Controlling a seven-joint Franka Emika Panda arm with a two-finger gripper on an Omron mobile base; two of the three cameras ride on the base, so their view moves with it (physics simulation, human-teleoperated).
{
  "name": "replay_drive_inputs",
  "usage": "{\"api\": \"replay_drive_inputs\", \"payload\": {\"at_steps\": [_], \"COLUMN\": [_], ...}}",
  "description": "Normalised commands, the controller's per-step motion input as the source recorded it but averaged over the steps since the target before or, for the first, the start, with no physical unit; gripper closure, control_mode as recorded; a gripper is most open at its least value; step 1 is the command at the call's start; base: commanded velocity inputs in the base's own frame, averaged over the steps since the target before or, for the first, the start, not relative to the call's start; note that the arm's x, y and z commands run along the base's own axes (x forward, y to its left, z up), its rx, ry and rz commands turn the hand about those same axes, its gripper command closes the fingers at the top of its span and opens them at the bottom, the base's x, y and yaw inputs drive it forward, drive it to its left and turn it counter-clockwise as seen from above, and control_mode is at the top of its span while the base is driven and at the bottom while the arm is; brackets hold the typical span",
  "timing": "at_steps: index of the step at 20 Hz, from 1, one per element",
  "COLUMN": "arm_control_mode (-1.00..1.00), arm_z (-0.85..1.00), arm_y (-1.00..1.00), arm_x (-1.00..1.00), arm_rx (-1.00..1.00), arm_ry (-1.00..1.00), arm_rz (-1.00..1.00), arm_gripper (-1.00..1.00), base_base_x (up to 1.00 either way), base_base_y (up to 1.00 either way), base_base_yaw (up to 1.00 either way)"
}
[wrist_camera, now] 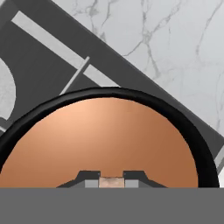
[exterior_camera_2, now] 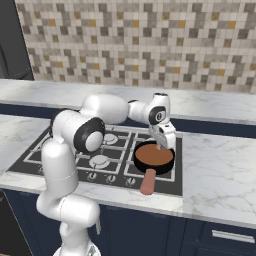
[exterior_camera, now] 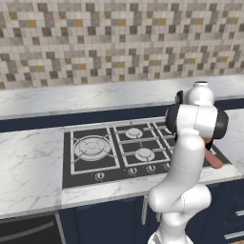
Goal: Pick up the sugar cube(s) and place them in the saucepan with hot chocolate.
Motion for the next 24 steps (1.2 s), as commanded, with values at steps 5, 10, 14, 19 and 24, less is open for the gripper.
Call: {"api": "replay_drive_inputs", "payload": {"at_steps": [5, 10, 14, 19, 24], "arm_control_mode": [-1.0, -1.0, -1.0, -1.0, -1.0], "arm_z": [-0.3, -0.23, -0.11, 0.0, 0.05], "arm_y": [-0.05, 0.0, 0.0, 0.0, 0.0], "arm_x": [0.09, 0.01, 0.0, 0.0, -0.19], "arm_rx": [0.0, 0.02, 0.01, 0.0, 0.0], "arm_ry": [-0.02, 0.0, 0.0, 0.0, 0.0], "arm_rz": [0.0, 0.0, 0.0, 0.0, -0.01], "arm_gripper": [1.0, 1.0, -1.0, -1.0, -1.0], "base_base_x": [0.0, 0.0, 0.0, 0.0, 0.0], "base_base_y": [0.0, 0.0, 0.0, 0.0, 0.0], "base_base_yaw": [0.0, 0.0, 0.0, 0.0, 0.0]}}
